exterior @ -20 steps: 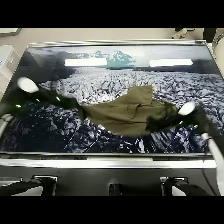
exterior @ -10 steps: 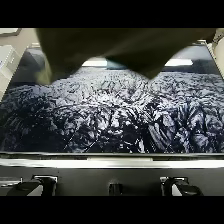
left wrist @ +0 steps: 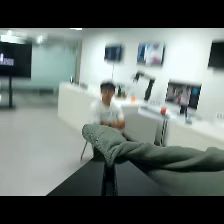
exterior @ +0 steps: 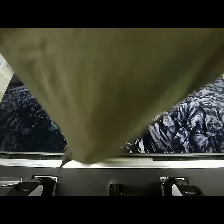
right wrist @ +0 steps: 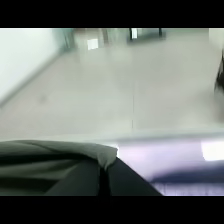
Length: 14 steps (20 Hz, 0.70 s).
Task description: Fold the clothes and pants, and hang the long-sleeved shirts on hangers.
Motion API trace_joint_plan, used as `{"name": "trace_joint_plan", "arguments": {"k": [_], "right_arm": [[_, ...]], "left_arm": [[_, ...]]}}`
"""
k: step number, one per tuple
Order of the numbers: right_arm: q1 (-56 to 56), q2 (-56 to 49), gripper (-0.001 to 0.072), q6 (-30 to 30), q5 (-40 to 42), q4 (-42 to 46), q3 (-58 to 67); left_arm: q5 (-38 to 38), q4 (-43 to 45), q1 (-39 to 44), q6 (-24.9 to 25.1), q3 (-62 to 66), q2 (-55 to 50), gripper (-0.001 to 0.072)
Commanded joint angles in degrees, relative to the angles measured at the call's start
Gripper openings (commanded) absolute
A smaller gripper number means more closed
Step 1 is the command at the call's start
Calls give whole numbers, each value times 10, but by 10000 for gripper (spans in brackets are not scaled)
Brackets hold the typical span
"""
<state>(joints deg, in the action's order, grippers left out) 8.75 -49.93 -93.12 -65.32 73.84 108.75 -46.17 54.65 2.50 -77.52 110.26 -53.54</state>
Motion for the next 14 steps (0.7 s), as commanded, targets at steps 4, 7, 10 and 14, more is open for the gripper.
{"name": "trace_joint_plan", "arguments": {"k": [4,7,10,14], "right_arm": [[-1,-229,33,10,-158,-1,-120],[-1,-355,33,-18,-90,-62,-167],[-1,-460,33,-53,-112,-168,-167],[1,-501,34,-50,-139,-232,-167]], "left_arm": [[-24,19,1,0,-223,-133,26],[1,-10,8,0,-304,-250,26],[-61,-138,12,0,-315,-359,27],[-179,-236,10,1,-315,-429,26]]}}
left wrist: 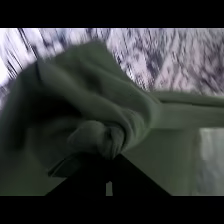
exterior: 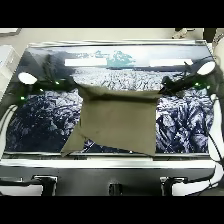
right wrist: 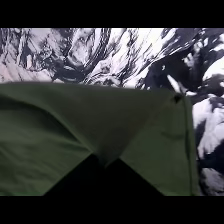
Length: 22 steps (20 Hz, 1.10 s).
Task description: Fold the clothes and pants, and hang the long-sleeved shirts on hangers.
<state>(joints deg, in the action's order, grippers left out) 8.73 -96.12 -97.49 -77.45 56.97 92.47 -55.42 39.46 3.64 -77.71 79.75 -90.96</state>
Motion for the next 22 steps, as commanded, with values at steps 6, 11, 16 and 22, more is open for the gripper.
{"name": "trace_joint_plan", "arguments": {"k": [6,11,16,22], "right_arm": [[119,48,622,57,-155,52,-9],[168,204,620,95,-113,163,-275],[167,256,629,144,-55,67,-487],[167,256,628,144,-32,59,-526]], "left_arm": [[-328,-81,-146,-2,59,-42,717],[-373,268,-223,-24,-57,59,707],[-283,279,-228,11,-286,122,519],[-244,158,-228,89,-409,122,519]]}}
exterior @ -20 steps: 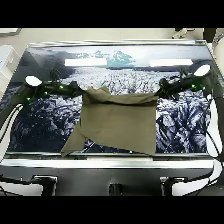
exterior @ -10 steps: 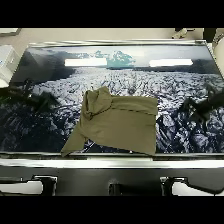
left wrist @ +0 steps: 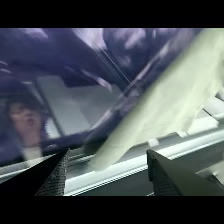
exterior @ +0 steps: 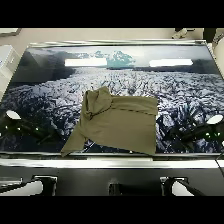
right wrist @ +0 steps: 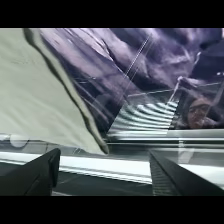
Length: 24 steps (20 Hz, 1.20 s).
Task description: Fold the clothes and pants, and hang the long-sleeved shirts on hangers.
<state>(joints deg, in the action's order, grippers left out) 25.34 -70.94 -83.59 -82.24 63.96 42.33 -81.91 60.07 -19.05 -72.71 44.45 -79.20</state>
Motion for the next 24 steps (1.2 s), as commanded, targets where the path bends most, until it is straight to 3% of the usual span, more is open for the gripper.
{"name": "trace_joint_plan", "arguments": {"k": [1,8,9,11,12,18,21,22,23,24], "right_arm": [[0,4,628,5,18,-16,-26],[0,4,632,5,34,-23,-28],[0,4,633,5,37,-25,-32],[0,4,638,5,48,-38,-52],[0,4,645,5,56,-48,-67],[-4,4,650,35,92,-118,-138],[-87,3,645,18,127,-119,-145],[-121,3,547,5,145,-126,-144],[-151,3,336,0,156,-132,-140],[-173,3,54,1,154,-133,-128]], "left_arm": [[21,-62,-1,46,-66,4,519],[58,-68,52,44,-101,4,513],[63,-68,61,41,-101,4,440],[63,-69,76,37,-101,4,103],[61,-71,81,38,-101,4,27],[61,-75,82,37,-101,5,25],[60,-83,82,37,-100,10,25],[59,-83,82,37,-100,16,25],[59,-83,82,37,-99,24,25],[59,-83,81,37,-98,36,25]]}}
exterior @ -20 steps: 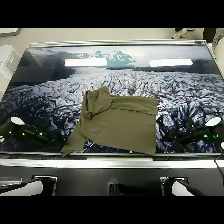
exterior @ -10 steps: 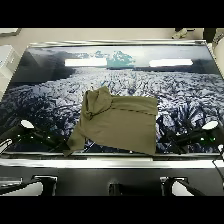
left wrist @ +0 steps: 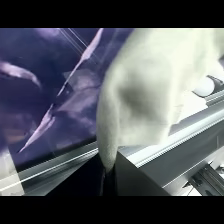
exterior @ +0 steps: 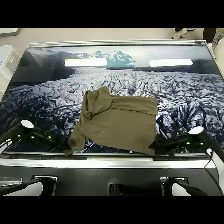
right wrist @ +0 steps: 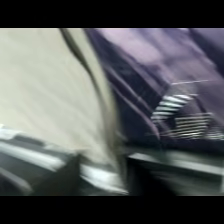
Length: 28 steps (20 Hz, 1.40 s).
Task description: Fold the clothes and pants, and hang the long-sleeved shirts on hangers.
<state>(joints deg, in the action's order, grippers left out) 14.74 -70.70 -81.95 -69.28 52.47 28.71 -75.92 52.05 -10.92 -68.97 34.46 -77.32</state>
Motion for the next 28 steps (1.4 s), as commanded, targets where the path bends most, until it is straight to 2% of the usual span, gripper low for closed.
{"name": "trace_joint_plan", "arguments": {"k": [1,4,7,11,13,14,18,20,23,25,28], "right_arm": [[-77,1,33,-12,12,-16,30],[-78,12,32,-6,-45,28,184],[-78,43,32,-14,-62,124,439],[-78,94,33,-14,24,245,800],[-78,129,33,-14,54,263,911],[-78,159,33,-16,78,261,926],[-78,244,33,-42,119,262,926],[-78,258,33,-57,125,262,926],[-78,257,33,-61,117,263,926],[-78,241,33,-62,83,262,926],[-78,183,33,-81,-81,262,907]], "left_arm": [[0,-2,-1,0,10,32,24],[0,-2,-1,-12,97,104,24],[35,-2,-2,-57,320,183,24],[146,0,-18,-97,723,217,24],[174,0,-20,-118,877,221,24],[190,-1,-20,-131,917,231,25],[337,0,-20,-138,886,316,24],[379,0,-20,-139,857,339,24],[383,0,-20,-142,838,333,24],[378,0,-20,-142,816,321,24],[316,4,-20,-130,758,281,25]]}}
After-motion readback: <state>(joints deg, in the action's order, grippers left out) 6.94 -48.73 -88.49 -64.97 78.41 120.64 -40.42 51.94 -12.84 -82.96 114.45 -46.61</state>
